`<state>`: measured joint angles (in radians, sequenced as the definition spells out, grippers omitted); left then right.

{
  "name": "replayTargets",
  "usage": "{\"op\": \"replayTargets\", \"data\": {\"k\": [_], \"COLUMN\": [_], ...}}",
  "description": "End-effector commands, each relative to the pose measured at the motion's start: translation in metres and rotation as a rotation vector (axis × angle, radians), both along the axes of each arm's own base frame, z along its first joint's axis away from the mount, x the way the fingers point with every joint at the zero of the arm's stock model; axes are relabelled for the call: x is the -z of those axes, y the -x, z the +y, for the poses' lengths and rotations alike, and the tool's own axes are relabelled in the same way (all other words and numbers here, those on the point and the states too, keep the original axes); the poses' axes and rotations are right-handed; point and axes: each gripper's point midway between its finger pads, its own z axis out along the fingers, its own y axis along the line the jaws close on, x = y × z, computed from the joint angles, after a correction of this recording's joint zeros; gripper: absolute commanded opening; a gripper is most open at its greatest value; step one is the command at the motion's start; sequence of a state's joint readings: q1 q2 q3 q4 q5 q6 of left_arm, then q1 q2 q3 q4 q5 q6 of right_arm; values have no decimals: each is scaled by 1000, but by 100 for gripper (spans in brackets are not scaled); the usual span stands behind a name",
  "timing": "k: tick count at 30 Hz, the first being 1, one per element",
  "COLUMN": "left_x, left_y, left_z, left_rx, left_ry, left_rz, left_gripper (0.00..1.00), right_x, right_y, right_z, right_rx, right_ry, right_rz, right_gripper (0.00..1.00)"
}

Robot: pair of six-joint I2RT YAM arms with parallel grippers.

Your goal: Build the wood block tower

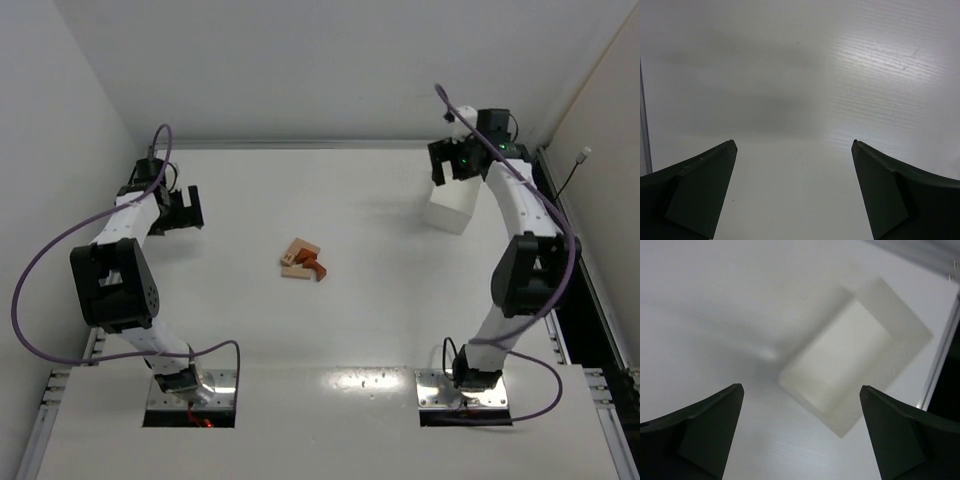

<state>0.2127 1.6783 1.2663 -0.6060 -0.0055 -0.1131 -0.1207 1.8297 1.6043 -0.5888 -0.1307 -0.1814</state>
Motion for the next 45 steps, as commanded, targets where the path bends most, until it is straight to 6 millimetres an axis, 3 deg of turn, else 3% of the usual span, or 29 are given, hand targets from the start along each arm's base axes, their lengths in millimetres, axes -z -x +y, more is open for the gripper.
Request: {"op": "replayTargets", "data": {"k": [1,3,6,8,10,12,14,15,16,17,19,22,27,37,45], "left_x": [-10,-10,-17,-17,-25,-28,-31,-35,-41,-39,-43,-47,-52,-50,-52], "left_y": [0,3,3,5,8,8,11,13,13,16,18,24,38,53,54], "left_z": [-8,-9,-8,-8,-7,-7,-7,-7,-9,-9,-9,-10,-7,-6,-7], "left_rx": [21,30,38,46,41,50,59,59,71,82,89,89,71,67,67], "left_ry": [12,7,-3,-8,-18,-26,-32,-33,-34,-38,-44,-46,-75,-96,-98], "left_rz": [-44,-42,-62,-61,-71,-79,-79,-83,-99,-86,-89,-94,-108,-103,-112], "left_gripper": [99,99,99,99,99,99,99,99,99,99,99,99,99,99,99], "right_x": [-68,-86,-90,-89,-80,-46,-33,-10,-9,1,32,59,93,100,134], "right_y": [7,17,23,30,42,46,46,43,39,36,28,24,43,76,97], "right_z": [57,80,105,139,177,197,217,222,232,236,241,250,276,336,362], "right_rx": [-184,-240,-281,-421,-594,-657,-741,-758,-772,-775,-770,-770,-834,-948,-995], "right_ry": [43,27,46,44,23,17,33,35,44,54,89,141,226,210,231], "right_rz": [-156,-189,-187,-191,-180,-79,-45,13,18,47,120,145,146,141,195], "right_gripper": [99,99,99,99,85,83,66,58,41,31,17,10,5,2,2]}}
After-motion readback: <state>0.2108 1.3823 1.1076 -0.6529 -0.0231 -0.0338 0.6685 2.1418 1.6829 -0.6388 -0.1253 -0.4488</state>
